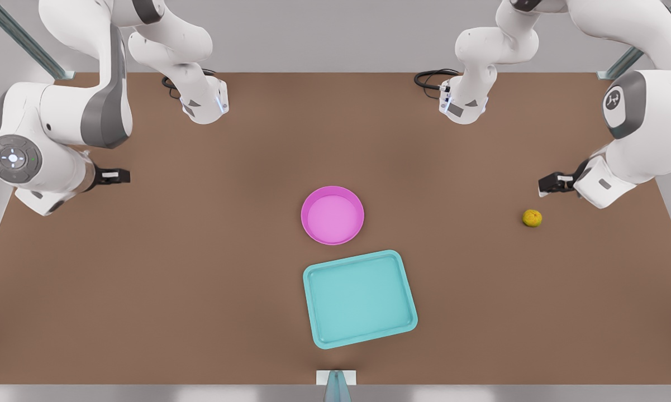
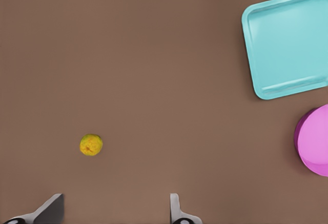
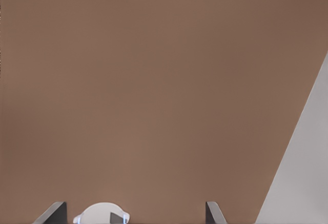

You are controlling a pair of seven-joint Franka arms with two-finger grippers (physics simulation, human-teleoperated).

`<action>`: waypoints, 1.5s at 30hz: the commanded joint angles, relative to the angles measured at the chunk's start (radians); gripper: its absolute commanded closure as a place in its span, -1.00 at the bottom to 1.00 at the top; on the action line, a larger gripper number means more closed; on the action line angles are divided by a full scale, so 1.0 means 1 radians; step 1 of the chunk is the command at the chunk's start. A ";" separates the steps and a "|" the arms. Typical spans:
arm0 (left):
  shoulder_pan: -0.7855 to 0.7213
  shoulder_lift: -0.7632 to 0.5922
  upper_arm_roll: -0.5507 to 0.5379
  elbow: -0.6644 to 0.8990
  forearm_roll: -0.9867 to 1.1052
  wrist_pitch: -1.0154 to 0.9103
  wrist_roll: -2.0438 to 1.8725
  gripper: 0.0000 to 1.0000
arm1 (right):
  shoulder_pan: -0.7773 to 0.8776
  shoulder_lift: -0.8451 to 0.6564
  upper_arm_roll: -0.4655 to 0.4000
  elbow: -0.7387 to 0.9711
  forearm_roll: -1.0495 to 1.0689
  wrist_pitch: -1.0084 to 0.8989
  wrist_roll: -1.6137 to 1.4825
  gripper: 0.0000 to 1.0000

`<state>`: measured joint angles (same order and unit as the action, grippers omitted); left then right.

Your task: Place the orange on the plate with the left arm and the plate on the tray with the right arm

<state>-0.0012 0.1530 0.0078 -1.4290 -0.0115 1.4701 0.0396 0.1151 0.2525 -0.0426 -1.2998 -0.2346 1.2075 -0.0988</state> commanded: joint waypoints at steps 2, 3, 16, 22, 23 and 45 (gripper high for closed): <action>0.004 0.008 0.004 0.002 -0.004 0.033 0.002 -1.00 | 0.000 -0.001 0.000 0.000 0.003 0.057 -0.047 -1.00; 0.004 0.016 0.006 -0.008 0.001 0.032 -0.009 -1.00 | 0.000 -0.001 0.000 0.000 0.003 0.057 -0.047 -1.00; 0.052 0.212 0.259 -0.708 -0.008 0.935 0.634 -1.00 | 0.000 0.010 0.000 -0.003 0.005 0.057 -0.045 -1.00; 0.052 0.278 0.268 -0.711 -0.010 0.943 0.603 -1.00 | 0.002 0.013 0.000 -0.004 0.005 0.058 -0.045 -1.00; 0.052 0.290 0.268 -0.711 -0.008 0.937 0.595 -1.00 | 0.002 0.013 0.000 -0.003 0.005 0.058 -0.045 -1.00; 0.050 0.347 0.268 -0.712 -0.008 0.931 0.517 -0.14 | 0.000 0.022 -0.011 -0.006 0.032 0.060 -0.047 -1.00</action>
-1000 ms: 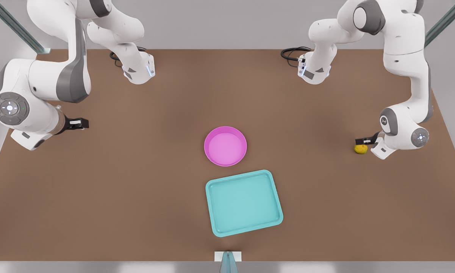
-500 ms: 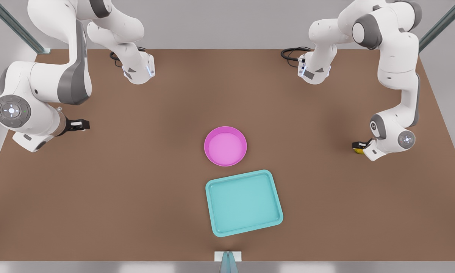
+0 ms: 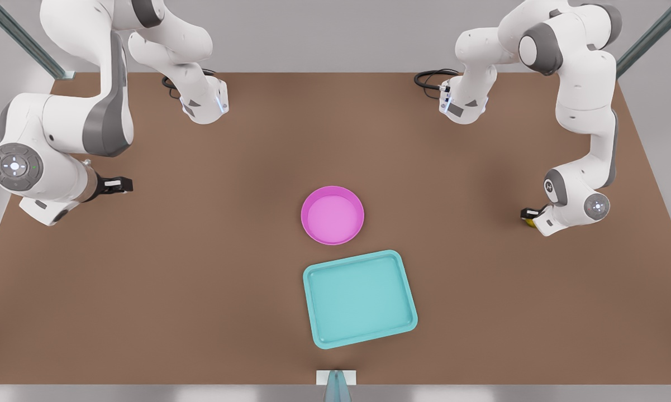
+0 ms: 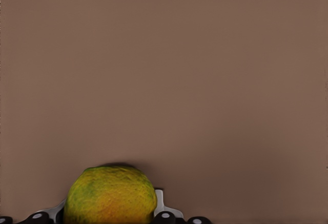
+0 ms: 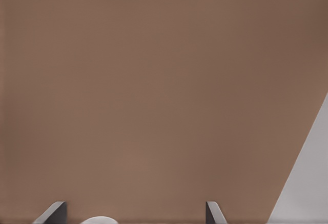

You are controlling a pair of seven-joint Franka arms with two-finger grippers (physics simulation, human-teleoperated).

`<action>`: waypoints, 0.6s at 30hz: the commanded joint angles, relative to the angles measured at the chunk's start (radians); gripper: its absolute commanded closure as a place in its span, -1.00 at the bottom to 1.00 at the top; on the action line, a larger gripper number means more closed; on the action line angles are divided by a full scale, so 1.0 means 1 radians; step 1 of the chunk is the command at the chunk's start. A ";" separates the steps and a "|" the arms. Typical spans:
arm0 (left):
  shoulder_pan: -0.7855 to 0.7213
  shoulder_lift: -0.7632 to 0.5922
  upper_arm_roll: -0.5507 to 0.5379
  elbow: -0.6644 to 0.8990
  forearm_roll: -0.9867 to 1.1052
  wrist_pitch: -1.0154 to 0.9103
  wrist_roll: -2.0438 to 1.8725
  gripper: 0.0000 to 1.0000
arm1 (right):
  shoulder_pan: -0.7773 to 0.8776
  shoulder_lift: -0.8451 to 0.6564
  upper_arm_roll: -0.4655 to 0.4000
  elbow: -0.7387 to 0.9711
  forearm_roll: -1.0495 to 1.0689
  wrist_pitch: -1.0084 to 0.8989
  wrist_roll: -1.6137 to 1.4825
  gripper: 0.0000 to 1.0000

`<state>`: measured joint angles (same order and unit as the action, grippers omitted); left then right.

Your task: Place the orange on the plate with the left arm and the plate on the tray with the right arm

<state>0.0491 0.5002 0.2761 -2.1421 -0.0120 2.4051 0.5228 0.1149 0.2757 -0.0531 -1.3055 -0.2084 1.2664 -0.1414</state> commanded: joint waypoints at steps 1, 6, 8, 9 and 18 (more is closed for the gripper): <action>0.000 -0.011 0.000 0.002 -0.008 -0.017 0.026 -0.14 | 0.000 -0.001 -0.001 0.000 0.006 0.001 -0.004 -1.00; -0.308 -0.167 -0.112 0.096 -0.009 -0.167 -0.493 -0.15 | 0.000 0.000 -0.001 0.000 0.006 0.001 -0.004 -1.00; -0.500 -0.085 -0.189 0.376 -0.045 -0.411 -0.901 -0.17 | 0.000 0.002 -0.002 0.000 0.006 0.001 -0.004 -1.00; -0.592 0.000 -0.233 0.553 -0.063 -0.521 -1.075 -0.17 | 0.000 0.002 -0.002 0.000 0.006 0.001 -0.004 -1.00; -0.867 0.231 -0.264 0.788 -0.105 -0.469 -1.357 -0.17 | 0.000 0.003 -0.004 -0.008 0.006 0.002 -0.004 -1.00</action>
<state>-0.8147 0.7275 0.0129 -1.3533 -0.1025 1.9668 -0.1532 0.1152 0.2795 -0.0570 -1.3131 -0.2026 1.2679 -0.1443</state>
